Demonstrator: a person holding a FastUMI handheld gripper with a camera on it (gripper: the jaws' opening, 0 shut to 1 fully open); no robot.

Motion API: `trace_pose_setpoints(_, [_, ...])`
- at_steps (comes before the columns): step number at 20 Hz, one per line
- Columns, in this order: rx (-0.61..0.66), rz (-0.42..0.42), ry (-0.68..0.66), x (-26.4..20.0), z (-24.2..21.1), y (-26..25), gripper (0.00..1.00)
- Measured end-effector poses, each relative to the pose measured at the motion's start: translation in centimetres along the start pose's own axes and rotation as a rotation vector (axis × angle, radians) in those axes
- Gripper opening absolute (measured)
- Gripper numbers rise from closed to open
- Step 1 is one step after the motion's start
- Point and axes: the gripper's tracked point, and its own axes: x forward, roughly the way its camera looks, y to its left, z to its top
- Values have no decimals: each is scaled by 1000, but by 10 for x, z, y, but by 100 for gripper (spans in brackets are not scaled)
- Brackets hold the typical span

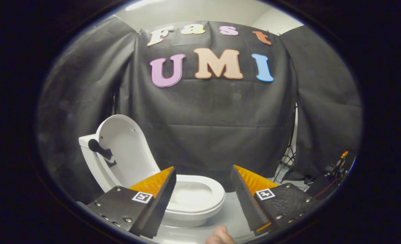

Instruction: Open the toilet lid.

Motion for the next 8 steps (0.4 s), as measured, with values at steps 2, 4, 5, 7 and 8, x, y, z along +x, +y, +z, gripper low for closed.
trace_pose_setpoints(2, [32, -8, 20, 4, -5, -4, 95])
trace_pose_setpoints(4, [67, -7, 19, 8, -1, -2, 95])
trace_pose_setpoints(5, [81, -1, 17, 11, 1, 2, 95])
trace_pose_setpoints(7, [95, 8, 12, 16, 2, 11, 95])
trace_pose_setpoints(8, [95, 11, 15, 18, 1, 16, 95])
